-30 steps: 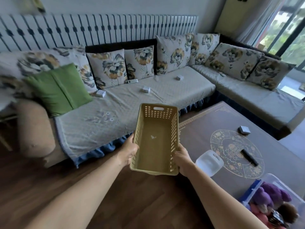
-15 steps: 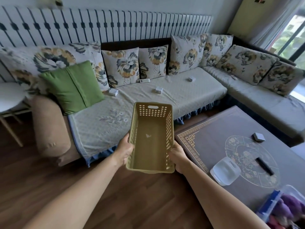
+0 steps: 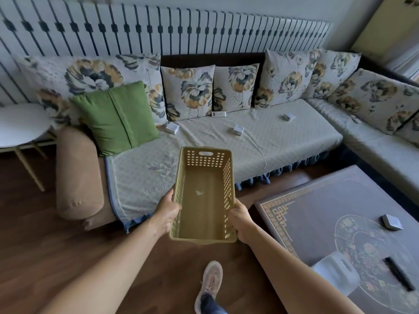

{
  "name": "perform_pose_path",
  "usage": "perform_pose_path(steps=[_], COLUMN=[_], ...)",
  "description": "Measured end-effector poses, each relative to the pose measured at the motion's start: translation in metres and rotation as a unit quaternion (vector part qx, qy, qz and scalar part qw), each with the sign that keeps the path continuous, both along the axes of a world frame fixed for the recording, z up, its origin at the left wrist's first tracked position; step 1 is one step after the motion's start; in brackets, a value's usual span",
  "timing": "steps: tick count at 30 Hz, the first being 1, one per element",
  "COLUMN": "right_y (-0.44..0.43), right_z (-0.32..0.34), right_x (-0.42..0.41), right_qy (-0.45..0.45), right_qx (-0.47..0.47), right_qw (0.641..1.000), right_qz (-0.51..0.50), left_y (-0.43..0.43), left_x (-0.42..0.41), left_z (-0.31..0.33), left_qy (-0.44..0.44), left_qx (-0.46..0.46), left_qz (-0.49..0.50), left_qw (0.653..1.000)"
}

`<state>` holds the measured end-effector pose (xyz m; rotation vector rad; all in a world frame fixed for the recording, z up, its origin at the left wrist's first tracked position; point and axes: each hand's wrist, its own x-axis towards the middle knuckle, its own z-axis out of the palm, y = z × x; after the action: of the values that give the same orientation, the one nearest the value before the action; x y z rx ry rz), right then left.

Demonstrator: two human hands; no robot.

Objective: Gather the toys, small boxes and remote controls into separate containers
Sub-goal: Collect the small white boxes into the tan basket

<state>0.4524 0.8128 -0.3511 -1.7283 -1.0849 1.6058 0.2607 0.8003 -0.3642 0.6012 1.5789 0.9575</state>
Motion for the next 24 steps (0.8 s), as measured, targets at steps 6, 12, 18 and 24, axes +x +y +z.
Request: perform_pose_path(steps=[6, 12, 18, 24], right_y=[0.1, 0.191, 0.249, 0.322], right_z=[-0.015, -0.028, -0.036, -0.044], right_x=[0.001, 0.013, 0.0, -0.036], right_qy=[-0.027, -0.059, -0.053, -0.112], right_qx=[-0.013, -0.03, -0.051, -0.055], right_qw=[0.999, 0.994, 0.991, 0.985], right_qz=[0.045, 0.081, 0.108, 0.119], left_y=[0.089, 0.162, 0.212, 0.285], left_x=[-0.006, 0.005, -0.004, -0.034], left_z=[-0.026, -0.04, -0.048, -0.044], left_qy=[0.004, -0.012, -0.014, -0.047], left_qx=[-0.026, -0.05, -0.075, -0.06], left_qz=[0.014, 0.046, 0.067, 0.079], left_qw=[1.0, 0.998, 0.995, 0.994])
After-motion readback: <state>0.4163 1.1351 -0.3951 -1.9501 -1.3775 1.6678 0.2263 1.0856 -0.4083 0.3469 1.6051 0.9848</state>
